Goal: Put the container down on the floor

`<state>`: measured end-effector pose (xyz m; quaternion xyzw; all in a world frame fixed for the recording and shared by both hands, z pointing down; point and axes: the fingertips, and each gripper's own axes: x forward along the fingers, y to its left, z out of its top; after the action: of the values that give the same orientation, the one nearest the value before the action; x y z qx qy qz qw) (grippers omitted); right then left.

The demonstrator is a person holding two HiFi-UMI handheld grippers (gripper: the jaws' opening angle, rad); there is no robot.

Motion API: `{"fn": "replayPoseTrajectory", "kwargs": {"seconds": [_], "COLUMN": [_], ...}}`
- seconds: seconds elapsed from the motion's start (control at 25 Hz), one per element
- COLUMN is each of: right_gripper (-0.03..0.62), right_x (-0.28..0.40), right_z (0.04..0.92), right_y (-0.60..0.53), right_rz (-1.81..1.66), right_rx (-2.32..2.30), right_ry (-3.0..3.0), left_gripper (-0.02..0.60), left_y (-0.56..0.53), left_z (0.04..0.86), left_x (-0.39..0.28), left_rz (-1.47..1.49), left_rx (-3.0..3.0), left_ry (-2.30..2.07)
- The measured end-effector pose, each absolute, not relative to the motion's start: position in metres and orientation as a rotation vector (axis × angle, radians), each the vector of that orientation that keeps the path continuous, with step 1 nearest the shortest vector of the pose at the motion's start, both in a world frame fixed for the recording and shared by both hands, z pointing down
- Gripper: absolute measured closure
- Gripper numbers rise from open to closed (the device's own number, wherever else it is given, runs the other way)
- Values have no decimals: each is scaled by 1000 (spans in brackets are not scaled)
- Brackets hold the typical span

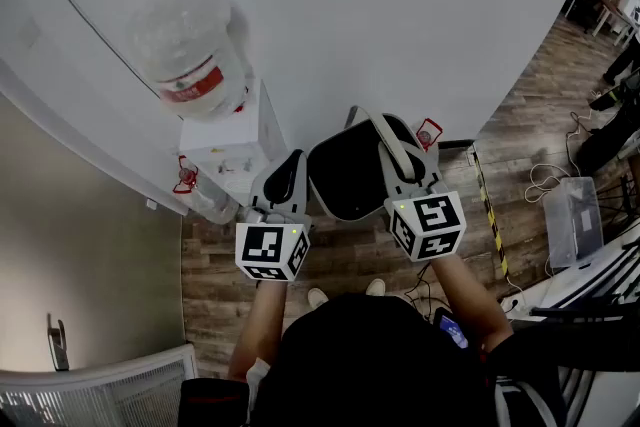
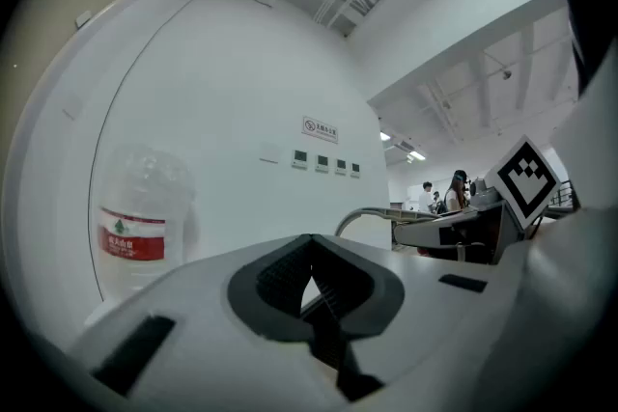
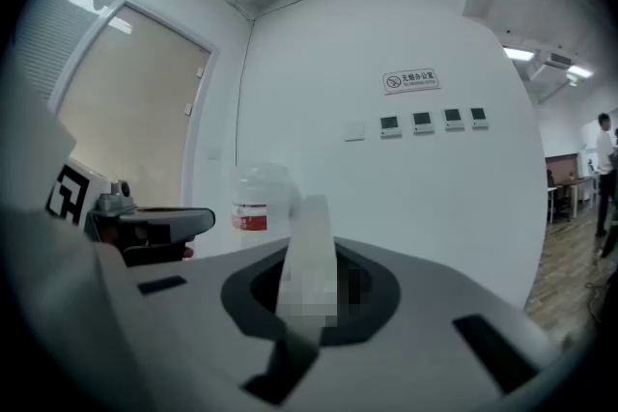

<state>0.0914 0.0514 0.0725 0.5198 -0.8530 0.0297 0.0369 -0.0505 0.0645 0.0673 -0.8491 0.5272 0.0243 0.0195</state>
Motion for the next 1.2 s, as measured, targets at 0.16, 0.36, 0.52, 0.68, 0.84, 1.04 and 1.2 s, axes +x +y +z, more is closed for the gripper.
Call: {"fn": "replayPoseTrajectory", "kwargs": {"seconds": [0.16,0.36,0.52,0.68,0.84,1.04,1.2], "right_gripper": [565,565,565,565,565,564,564], "right_x": [96,107,118,133,150,162,167], "right_z": [72,72,74,78,84,94,97], "right_y": [49,43,38,32,27,19,14], "right_rz": [103,114,114,111,107,97,119], "right_rx": [1588,1575,1545,1503,1466,1426,1407], "right_ry": [-2638,-2663,-2672,-2680,-2699,-2708,-2716], "left_gripper": [565,565,565,565,565,565,565], "left_y": [61,56,51,48,46,46,41], "left_z": [68,70,73,79,83,92,85], "left_x": [-46,-37,-26,-11,7,21,21], "left_rz": [75,75,77,78,68,73,66], "left_rx": [-2633,-2625,-2609,-2593,-2571,-2564,-2529], "left_ry": [1647,1671,1709,1745,1773,1813,1839]}}
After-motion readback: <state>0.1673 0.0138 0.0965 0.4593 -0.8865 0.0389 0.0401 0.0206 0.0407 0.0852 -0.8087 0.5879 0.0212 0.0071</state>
